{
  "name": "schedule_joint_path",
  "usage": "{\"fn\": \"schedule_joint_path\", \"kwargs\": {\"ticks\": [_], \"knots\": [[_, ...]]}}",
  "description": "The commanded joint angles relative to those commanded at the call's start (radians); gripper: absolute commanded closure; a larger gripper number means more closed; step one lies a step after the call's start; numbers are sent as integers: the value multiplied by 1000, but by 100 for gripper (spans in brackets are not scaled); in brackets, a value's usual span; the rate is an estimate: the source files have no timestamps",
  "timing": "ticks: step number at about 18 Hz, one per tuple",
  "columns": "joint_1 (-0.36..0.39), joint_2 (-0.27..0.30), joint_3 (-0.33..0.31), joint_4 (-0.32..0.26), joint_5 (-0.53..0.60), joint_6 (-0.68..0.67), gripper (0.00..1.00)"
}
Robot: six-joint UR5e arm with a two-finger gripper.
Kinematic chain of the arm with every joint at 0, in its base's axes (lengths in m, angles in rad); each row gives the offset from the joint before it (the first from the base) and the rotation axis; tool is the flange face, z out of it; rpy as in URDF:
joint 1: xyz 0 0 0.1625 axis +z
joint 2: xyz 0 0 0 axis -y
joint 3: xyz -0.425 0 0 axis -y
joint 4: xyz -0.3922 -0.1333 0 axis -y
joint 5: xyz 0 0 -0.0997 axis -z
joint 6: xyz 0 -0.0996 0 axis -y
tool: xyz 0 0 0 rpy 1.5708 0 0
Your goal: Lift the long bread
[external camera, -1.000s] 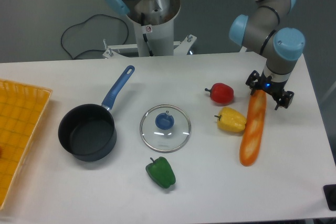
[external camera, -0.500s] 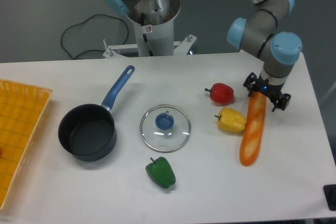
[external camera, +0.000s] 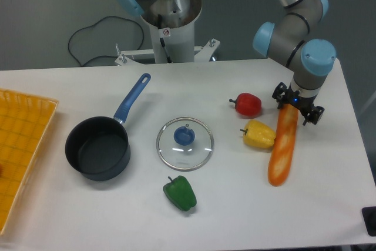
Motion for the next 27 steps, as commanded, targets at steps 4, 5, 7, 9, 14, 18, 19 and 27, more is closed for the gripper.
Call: {"fn": "schedule_joint_path", "kwargs": {"ticks": [4,5,7,9,14,18,19,27], "knots": [[0,2,23,-11,5,0,85],[0,3,26,-14,5,0,91],[0,5,41,-49,5,0,100],[-2,5,43,-55,5,0,100],[-2,6,112,-158,5,2,100],[-8,9,254,-356,3,2,100],[-6,11,270,-370,2,3,100],[-31,55,351,-500,-61,-63,100]]}}
